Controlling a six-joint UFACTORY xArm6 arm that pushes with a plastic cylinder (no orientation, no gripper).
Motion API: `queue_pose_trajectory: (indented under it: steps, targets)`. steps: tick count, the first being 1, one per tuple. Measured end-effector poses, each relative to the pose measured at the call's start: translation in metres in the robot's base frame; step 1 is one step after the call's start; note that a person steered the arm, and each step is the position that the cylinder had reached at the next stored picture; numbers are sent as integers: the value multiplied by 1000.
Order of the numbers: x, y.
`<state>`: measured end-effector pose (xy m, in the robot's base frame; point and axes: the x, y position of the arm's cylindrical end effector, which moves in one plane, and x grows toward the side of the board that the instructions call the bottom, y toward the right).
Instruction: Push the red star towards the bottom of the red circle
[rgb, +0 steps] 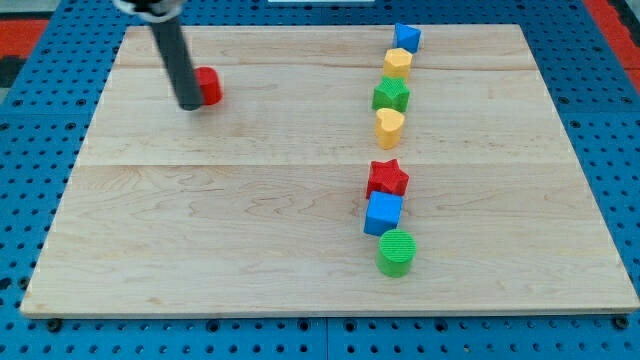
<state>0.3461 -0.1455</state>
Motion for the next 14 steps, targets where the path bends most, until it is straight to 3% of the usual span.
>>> queue_pose_trajectory:
  steps: [1, 2, 4, 5, 6, 7, 8, 9, 10, 11, 12, 13, 14]
  targets:
    - [50, 25]
    - [58, 145]
    - [84, 293]
    - [143, 292]
    - [148, 209]
    - [102, 126]
    - [89, 147]
    - [93, 205]
    - [62, 221]
    - [37, 156]
    - [39, 104]
    - [54, 162]
    - [80, 132]
